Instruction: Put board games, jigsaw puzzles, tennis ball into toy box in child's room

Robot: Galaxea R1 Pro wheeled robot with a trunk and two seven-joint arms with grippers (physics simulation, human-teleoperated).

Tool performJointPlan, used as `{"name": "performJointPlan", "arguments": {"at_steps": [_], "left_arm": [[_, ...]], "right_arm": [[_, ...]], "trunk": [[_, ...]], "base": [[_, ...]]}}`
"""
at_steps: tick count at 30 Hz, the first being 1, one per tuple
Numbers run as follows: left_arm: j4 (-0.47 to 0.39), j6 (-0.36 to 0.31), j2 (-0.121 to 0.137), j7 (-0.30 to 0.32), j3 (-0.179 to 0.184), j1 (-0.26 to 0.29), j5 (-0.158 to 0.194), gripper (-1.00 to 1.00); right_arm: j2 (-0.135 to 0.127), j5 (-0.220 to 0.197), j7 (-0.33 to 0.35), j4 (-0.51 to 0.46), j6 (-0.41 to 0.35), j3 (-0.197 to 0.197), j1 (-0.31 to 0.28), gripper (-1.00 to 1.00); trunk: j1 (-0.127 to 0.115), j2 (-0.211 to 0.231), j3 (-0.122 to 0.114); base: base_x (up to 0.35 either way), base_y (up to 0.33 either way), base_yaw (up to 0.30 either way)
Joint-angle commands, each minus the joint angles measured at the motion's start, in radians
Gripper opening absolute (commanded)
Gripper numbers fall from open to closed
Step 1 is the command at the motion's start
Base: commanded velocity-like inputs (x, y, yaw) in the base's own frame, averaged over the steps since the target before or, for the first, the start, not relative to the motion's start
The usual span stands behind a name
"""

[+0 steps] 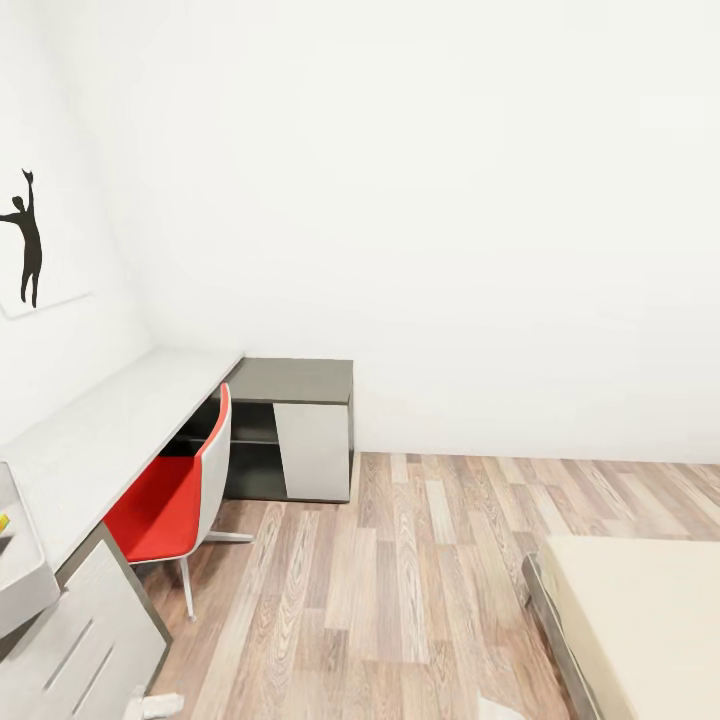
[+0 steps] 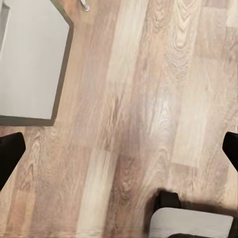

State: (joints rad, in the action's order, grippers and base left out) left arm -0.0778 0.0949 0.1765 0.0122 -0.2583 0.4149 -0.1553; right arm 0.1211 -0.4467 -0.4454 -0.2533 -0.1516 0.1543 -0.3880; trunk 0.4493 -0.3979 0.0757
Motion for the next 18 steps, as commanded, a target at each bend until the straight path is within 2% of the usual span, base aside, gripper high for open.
{"name": "performJointPlan", "arguments": {"at_steps": [1,3,6,8,12,15,18], "left_arm": [[0.001,0.01,0.0,0.0,-0.009,-0.013,-0.01,1.0],[0.001,0.025,0.0,-0.004,-0.009,-0.062,-0.01,1.0],[0.001,0.033,0.001,-0.005,-0.01,-0.103,-0.011,1.0],[0.001,0.037,0.004,-0.005,-0.01,-0.137,-0.013,1.0],[0.002,0.071,0.002,-0.004,-0.009,-0.166,-0.014,1.0],[0.011,0.098,0.001,-0.005,-0.009,-0.185,-0.016,1.0],[0.015,0.103,-0.001,-0.005,-0.009,-0.19,-0.033,1.0]], "right_arm": [[-0.001,-0.004,-0.007,-0.002,-0.008,0.009,0.007,1.0],[-0.001,-0.002,-0.007,0.012,-0.007,0.009,0.036,1.0],[-0.001,0.001,-0.006,0.033,0.006,0.01,0.06,1.0],[-0.001,0.0,-0.006,0.058,0.065,0.009,0.081,1.0],[0.0,-0.003,-0.006,0.121,0.19,0.01,0.103,1.0],[0.0,-0.002,-0.005,0.154,0.222,0.011,0.107,1.0],[-0.001,-0.001,-0.004,0.162,0.229,0.01,0.108,1.0]], "trunk": [[0.001,-0.002,0.002],[0.001,-0.002,0.002],[0.001,-0.002,0.002],[0.001,-0.002,0.002],[0.001,-0.002,0.002],[0.001,-0.002,0.002],[0.001,-0.002,0.002]], "base": [[0.0,0.0,0.0],[0.0,0.0,0.0],[0.0,0.0,0.0],[0.0,0.0,0.0],[0.0,0.0,0.0],[0.0,0.0,0.0],[0.0,0.0,0.0]]}}
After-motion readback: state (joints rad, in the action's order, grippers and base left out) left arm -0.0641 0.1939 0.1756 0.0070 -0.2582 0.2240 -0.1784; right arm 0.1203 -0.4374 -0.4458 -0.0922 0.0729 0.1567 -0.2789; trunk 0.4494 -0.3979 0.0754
